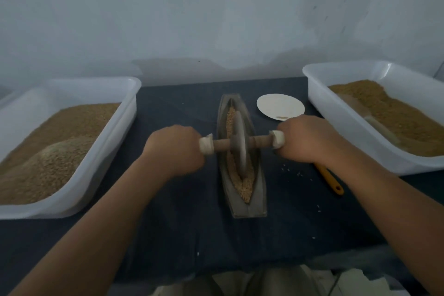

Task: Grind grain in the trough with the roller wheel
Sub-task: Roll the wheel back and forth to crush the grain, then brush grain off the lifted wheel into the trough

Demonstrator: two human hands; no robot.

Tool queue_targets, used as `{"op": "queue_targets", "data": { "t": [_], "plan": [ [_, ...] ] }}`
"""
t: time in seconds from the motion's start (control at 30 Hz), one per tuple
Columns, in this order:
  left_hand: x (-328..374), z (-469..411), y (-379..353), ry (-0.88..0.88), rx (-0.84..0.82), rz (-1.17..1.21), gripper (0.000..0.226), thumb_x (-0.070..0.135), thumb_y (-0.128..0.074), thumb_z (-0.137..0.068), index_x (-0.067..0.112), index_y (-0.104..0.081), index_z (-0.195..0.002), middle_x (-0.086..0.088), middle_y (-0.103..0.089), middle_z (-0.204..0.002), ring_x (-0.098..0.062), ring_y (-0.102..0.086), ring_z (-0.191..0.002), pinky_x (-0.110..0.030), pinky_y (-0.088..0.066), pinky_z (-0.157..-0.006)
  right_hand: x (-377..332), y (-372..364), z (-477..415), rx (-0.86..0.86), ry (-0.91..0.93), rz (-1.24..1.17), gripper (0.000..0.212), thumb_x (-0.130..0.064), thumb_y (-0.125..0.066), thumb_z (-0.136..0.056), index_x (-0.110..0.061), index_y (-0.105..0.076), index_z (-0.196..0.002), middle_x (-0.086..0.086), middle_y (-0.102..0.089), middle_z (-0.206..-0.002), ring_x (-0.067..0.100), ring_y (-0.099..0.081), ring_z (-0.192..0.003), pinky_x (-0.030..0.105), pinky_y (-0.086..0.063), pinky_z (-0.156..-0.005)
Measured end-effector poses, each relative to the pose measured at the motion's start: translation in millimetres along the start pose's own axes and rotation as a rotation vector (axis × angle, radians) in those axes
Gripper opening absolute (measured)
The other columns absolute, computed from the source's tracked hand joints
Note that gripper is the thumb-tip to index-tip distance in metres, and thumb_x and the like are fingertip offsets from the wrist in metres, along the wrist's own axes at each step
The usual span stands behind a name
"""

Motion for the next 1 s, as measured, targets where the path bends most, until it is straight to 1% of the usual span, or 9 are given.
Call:
{"op": "queue_targets", "data": {
  "t": [0.1,0.2,0.33,0.43,0.53,0.67,0.8,0.87,1.0],
  "plan": [
    [8.8,-31.1,17.7,0.032,0.037,-0.066,0.023,0.045,-0.06,-0.082,0.025,-0.059,-0.072,0.007,-0.061,-0.073,-0.017,-0.059,-0.065,-0.032,-0.049,-0.063,0.3,-5.6,-20.4,-0.001,-0.063,-0.053,0.024,-0.054,-0.061,-0.084,-0.032,-0.061,-0.074,-0.009,-0.062,-0.074,0.011,-0.057,-0.067,0.031,-0.044,-0.056],
    [7.9,-37.5,17.7,0.014,0.044,-0.091,0.019,0.043,-0.061,-0.08,0.026,-0.058,-0.071,0.009,-0.06,-0.072,-0.015,-0.057,-0.063,-0.031,-0.046,-0.06,6.3,-10.0,-18.2,-0.082,-0.04,-0.158,0.021,-0.053,-0.069,-0.076,-0.035,-0.06,-0.083,-0.011,-0.065,-0.08,0.01,-0.063,-0.074,0.033,-0.051,-0.062],
    [-0.7,-17.5,-0.5,-0.012,0.157,-0.058,0.022,0.051,-0.054,-0.076,0.03,-0.054,-0.068,0.011,-0.055,-0.064,-0.01,-0.049,-0.057,-0.029,-0.037,-0.054,13.5,10.0,8.1,-0.126,0.038,-0.422,0.054,-0.077,-0.081,-0.061,-0.05,-0.057,-0.101,-0.02,-0.067,-0.095,0.003,-0.067,-0.084,0.031,-0.056,-0.069],
    [-9.3,-9.0,-15.5,-0.007,0.209,-0.002,0.026,0.057,-0.053,-0.08,0.034,-0.054,-0.069,0.013,-0.056,-0.062,-0.006,-0.051,-0.056,-0.028,-0.034,-0.051,21.3,37.2,25.0,0.038,0.064,-0.827,0.044,-0.082,-0.066,-0.078,-0.048,-0.067,-0.106,-0.028,-0.069,-0.108,-0.007,-0.066,-0.099,0.031,-0.058,-0.087],
    [-17.0,-4.5,-29.1,0.014,0.276,0.06,0.039,0.065,-0.043,-0.085,0.032,-0.055,-0.069,0.012,-0.057,-0.062,-0.007,-0.053,-0.056,-0.027,-0.041,-0.052,41.0,46.6,44.2,0.3,-0.081,-1.221,0.033,-0.062,-0.056,-0.097,-0.036,-0.077,-0.098,-0.012,-0.076,-0.109,0.003,-0.072,-0.103,0.034,-0.056,-0.093],
    [-20.8,-1.1,-41.8,0.04,0.381,0.193,0.045,0.069,-0.039,-0.084,0.032,-0.053,-0.062,0.013,-0.055,-0.058,-0.013,-0.057,-0.055,-0.026,-0.041,-0.052,57.6,26.1,69.4,0.426,-0.255,-0.863,0.032,-0.045,-0.046,-0.108,-0.035,-0.069,-0.089,-0.017,-0.074,-0.088,-0.001,-0.07,-0.08,0.03,-0.05,-0.072],
    [-21.0,1.3,-47.6,0.049,0.364,0.282,0.045,0.067,-0.048,-0.088,0.031,-0.056,-0.063,0.013,-0.058,-0.06,-0.012,-0.059,-0.058,-0.028,-0.045,-0.054,62.6,-18.5,82.2,0.184,-0.234,-0.482,0.011,-0.051,-0.053,-0.104,-0.041,-0.056,-0.105,-0.012,-0.067,-0.088,0.004,-0.064,-0.075,0.032,-0.055,-0.069],
    [-17.6,3.8,-44.3,0.052,0.381,0.283,0.046,0.065,-0.049,-0.092,0.03,-0.056,-0.063,0.013,-0.058,-0.059,-0.012,-0.058,-0.057,-0.028,-0.047,-0.055,62.3,-37.9,86.1,0.064,-0.152,-0.233,0.02,-0.058,-0.053,-0.101,-0.041,-0.044,-0.105,-0.016,-0.057,-0.086,0.002,-0.058,-0.07,0.027,-0.049,-0.06],
    [-8.8,9.7,-35.5,0.035,0.432,0.277,0.045,0.06,-0.055,-0.091,0.027,-0.052,-0.059,0.012,-0.053,-0.054,-0.011,-0.054,-0.051,-0.026,-0.044,-0.05,57.0,-42.7,84.8,0.011,-0.021,-0.156,0.032,-0.044,-0.049,-0.106,-0.046,-0.037,-0.135,-0.023,-0.051,-0.09,-0.003,-0.055,-0.073,0.018,-0.039,-0.059]
  ]
}}
Point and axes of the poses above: each hand's wrist, its own z-axis away from the middle knuckle, its own y-axis out of the back of the hand, x = y × z, the point moved 4 cm from there along -z, towards the middle knuckle
